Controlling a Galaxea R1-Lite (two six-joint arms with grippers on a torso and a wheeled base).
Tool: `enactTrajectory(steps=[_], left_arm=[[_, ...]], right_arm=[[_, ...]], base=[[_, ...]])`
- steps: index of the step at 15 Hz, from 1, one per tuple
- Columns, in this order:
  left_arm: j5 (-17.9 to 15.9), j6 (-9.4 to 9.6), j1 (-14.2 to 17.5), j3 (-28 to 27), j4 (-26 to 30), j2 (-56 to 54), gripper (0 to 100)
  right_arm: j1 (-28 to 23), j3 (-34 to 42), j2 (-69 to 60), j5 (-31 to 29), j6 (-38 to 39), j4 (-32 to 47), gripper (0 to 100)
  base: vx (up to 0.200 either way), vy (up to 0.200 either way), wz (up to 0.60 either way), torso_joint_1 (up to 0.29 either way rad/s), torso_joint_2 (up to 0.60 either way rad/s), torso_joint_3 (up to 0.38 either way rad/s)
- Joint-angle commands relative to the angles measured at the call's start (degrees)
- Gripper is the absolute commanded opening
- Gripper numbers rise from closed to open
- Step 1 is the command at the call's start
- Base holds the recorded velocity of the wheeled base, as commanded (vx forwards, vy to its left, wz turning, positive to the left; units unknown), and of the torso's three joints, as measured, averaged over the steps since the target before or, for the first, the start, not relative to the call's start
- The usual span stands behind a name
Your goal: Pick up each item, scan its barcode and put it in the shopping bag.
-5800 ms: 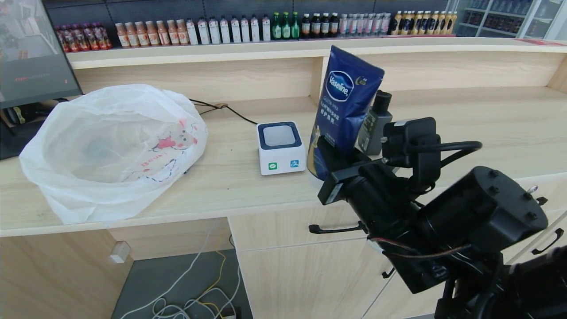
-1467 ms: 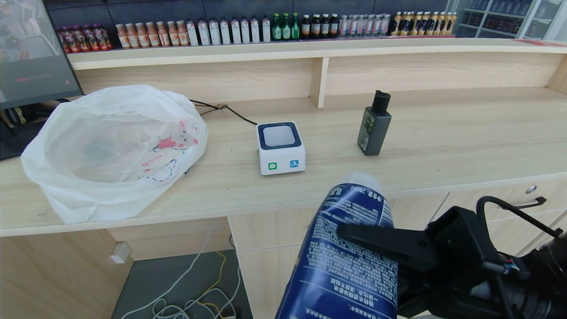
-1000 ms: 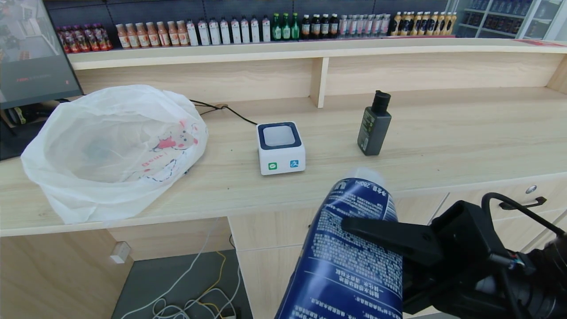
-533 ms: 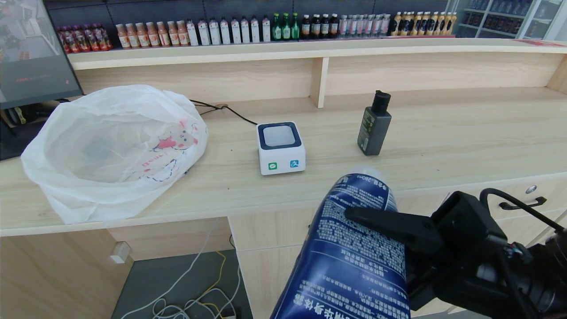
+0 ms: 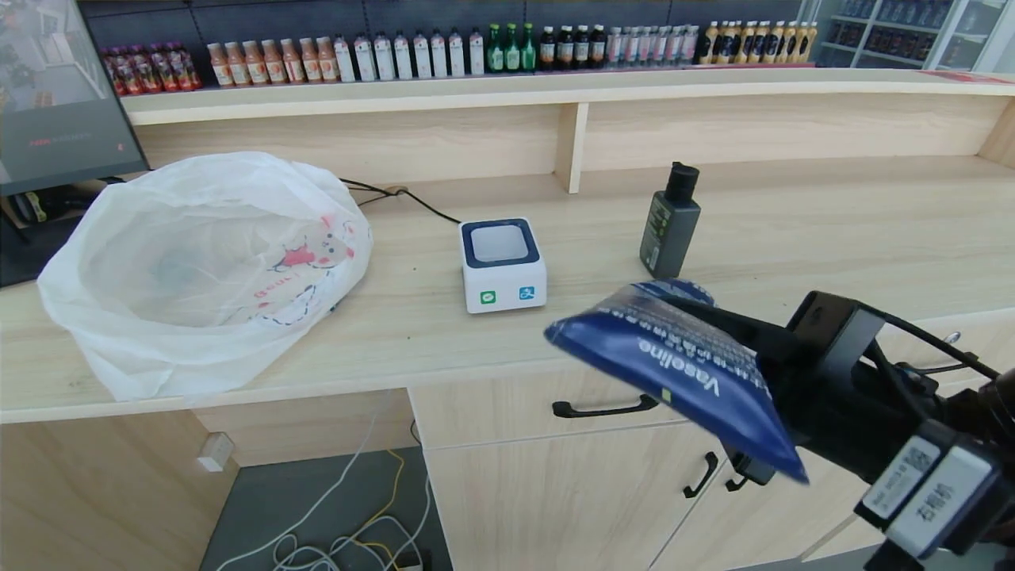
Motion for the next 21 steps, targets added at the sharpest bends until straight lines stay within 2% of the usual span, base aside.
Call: enactTrajectory(steps=[1, 2, 4, 7, 10, 11, 14, 18, 20, 21], left_arm=[[0.06, -0.04, 0.00, 0.00, 0.00, -0.02, 100], [-0.02, -0.04, 0.00, 0.00, 0.00, -0.02, 100], [0.06, -0.04, 0.00, 0.00, 0.00, -0.02, 100], [-0.02, -0.04, 0.00, 0.00, 0.00, -0.02, 100], [0.06, -0.04, 0.00, 0.00, 0.00, -0.02, 100], [0.06, -0.04, 0.00, 0.00, 0.00, -0.02, 100], [0.06, -0.04, 0.00, 0.00, 0.00, -0.02, 100], [0.06, -0.04, -0.09, 0.00, 0.00, -0.02, 100], [-0.02, -0.04, 0.00, 0.00, 0.00, -0.02, 100], [-0.02, -0.04, 0.00, 0.00, 0.00, -0.02, 100]], right_arm=[[-0.89, -0.97, 2.94, -2.02, 4.47, -0.03, 0], [-0.89, -1.32, 3.46, -3.07, 6.40, -0.03, 0], [0.25, -0.79, 3.64, -10.45, 13.34, -0.03, 0], [4.38, -1.94, 3.64, -17.92, 21.78, -0.03, 0], [10.09, -11.69, 4.52, -27.59, 34.26, 0.85, 0], [10.45, -14.42, 4.61, -28.47, 37.95, 2.25, 0], [9.83, -14.86, 3.64, -30.14, 44.02, 2.16, 0], [9.21, -14.33, 3.03, -41.92, 55.53, 2.16, 0], [9.13, -13.01, 3.11, -43.24, 56.58, 1.81, 0], [8.95, -9.67, 2.59, -43.24, 56.32, 0.32, 0]], base=[[0.000, 0.000, 0.00, 0.000, 0.00, 0.000], [0.000, 0.000, 0.00, 0.000, 0.00, 0.000], [0.000, 0.000, 0.00, 0.000, 0.00, 0.000], [0.000, 0.000, 0.00, 0.000, 0.00, 0.000], [0.000, 0.000, 0.00, 0.000, 0.00, 0.000], [0.000, 0.000, 0.00, 0.000, 0.00, 0.000], [0.000, 0.000, 0.00, 0.000, 0.00, 0.000], [0.000, 0.000, 0.00, 0.000, 0.00, 0.000], [0.000, 0.000, 0.00, 0.000, 0.00, 0.000], [0.000, 0.000, 0.00, 0.000, 0.00, 0.000]])
